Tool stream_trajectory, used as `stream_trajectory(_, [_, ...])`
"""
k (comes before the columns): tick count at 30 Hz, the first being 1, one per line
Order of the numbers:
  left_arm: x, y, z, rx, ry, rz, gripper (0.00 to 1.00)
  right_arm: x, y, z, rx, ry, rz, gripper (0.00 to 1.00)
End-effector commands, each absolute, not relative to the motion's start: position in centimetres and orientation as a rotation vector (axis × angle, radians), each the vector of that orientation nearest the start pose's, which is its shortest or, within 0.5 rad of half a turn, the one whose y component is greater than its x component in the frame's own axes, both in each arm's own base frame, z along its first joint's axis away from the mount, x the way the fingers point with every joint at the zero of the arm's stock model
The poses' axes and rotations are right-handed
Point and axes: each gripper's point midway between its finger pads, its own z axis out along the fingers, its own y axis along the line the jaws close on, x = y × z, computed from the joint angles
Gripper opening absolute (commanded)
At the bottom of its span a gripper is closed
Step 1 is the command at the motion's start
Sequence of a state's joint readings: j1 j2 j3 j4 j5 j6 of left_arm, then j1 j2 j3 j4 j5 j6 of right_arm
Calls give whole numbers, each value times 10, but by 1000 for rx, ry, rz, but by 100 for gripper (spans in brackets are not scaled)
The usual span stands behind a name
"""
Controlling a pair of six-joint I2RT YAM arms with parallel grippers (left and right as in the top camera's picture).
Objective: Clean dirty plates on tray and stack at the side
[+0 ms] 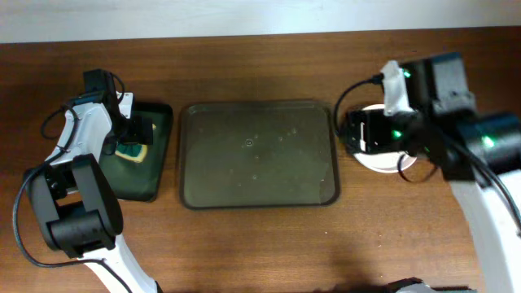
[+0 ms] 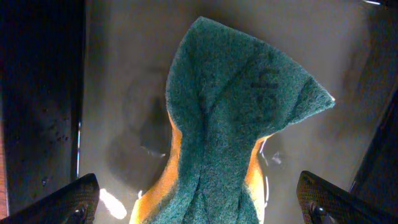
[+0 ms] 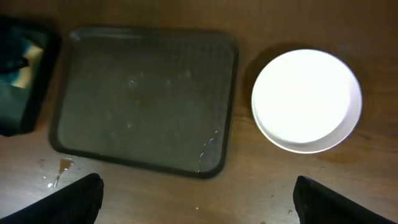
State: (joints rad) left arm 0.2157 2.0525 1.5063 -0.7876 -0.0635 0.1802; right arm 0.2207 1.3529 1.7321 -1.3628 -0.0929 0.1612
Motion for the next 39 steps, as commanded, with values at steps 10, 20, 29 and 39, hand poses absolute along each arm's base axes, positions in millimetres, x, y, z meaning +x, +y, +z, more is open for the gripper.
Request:
stream_trajectory(10, [427,106,33,-52,2916,166,99,291,56,347,-175,2364,59,98])
stream_trajectory(20, [427,106,33,-52,2916,167,99,258,24,291,-125,1712,43,98])
stream_trajectory(29, [427,106,33,-52,2916,166,99,243,23,208,-118,1490,50,98])
stream_trajectory(39, [427,106,33,-52,2916,167,99,245,25,157,-106,1642,82,98])
